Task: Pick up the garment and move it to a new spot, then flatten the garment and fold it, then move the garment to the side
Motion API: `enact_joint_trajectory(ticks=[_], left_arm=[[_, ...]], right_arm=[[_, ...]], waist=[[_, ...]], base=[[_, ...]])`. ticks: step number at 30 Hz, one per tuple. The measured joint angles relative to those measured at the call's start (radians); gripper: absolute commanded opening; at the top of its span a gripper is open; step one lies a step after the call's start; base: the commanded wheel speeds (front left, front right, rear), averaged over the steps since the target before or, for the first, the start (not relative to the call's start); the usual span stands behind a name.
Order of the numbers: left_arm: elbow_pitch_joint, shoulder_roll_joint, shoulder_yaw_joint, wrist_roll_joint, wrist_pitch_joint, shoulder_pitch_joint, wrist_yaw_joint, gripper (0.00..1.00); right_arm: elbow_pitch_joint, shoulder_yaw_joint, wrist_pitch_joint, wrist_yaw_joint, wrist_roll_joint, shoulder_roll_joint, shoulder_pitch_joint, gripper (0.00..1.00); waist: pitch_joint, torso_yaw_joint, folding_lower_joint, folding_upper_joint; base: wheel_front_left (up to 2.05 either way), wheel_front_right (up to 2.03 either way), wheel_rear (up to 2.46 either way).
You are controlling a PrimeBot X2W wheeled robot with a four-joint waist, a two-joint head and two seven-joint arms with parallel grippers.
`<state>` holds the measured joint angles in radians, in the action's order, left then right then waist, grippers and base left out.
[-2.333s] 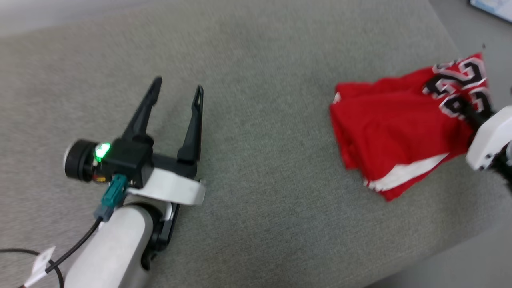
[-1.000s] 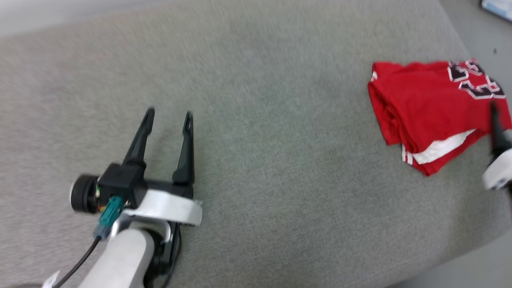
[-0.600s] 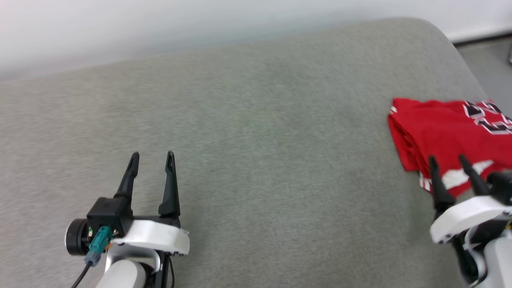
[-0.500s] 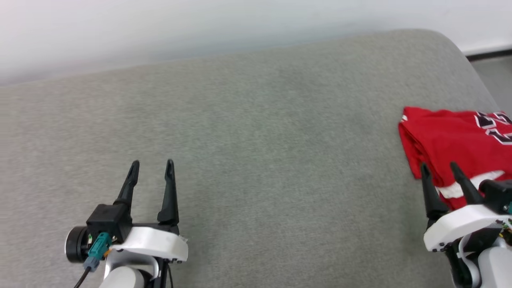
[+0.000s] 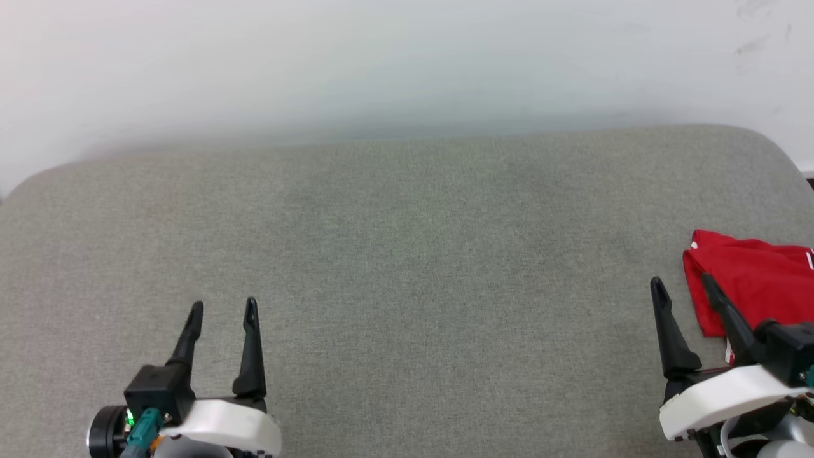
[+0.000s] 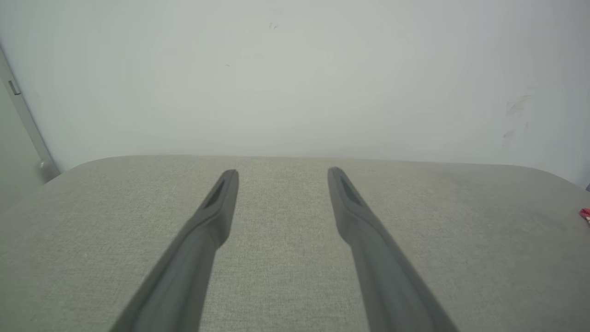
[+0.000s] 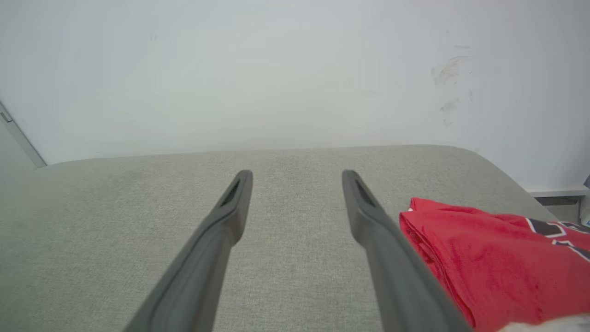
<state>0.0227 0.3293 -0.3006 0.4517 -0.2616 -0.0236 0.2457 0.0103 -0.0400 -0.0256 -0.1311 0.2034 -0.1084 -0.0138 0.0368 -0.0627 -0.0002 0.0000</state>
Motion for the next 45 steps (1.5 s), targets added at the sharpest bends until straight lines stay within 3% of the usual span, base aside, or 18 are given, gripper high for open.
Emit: enact_joint_trajectory(ticks=[12,36,37,45], left_arm=[[0.02,-0.015,-0.017,-0.013,0.0,0.041,-0.016,1.0],[0.034,-0.031,0.012,-0.041,0.0,0.034,-0.028,1.0],[0.034,-0.032,0.013,-0.041,0.0,0.034,-0.032,0.0],[0.06,-0.056,0.023,0.04,0.023,0.054,-0.053,0.0]], right_arm=[[0.142,0.004,0.049,0.0,-0.023,0.018,0.087,1.0],[0.169,0.006,0.052,0.0,-0.022,0.013,0.081,1.0],[0.169,0.006,0.051,0.0,-0.021,0.013,0.081,0.0],[0.121,0.01,0.053,0.0,0.073,0.018,0.094,0.0]], waist=[[-0.045,-0.003,0.0,0.0],[-0.023,-0.003,0.0001,0.0],[-0.022,-0.002,0.0002,0.0],[-0.022,0.001,0.0002,0.0]], base=[[0.0,0.0,0.0],[0.0,0.0,0.0],[0.0,0.0,0.0],[0.0,0.0,0.0]])
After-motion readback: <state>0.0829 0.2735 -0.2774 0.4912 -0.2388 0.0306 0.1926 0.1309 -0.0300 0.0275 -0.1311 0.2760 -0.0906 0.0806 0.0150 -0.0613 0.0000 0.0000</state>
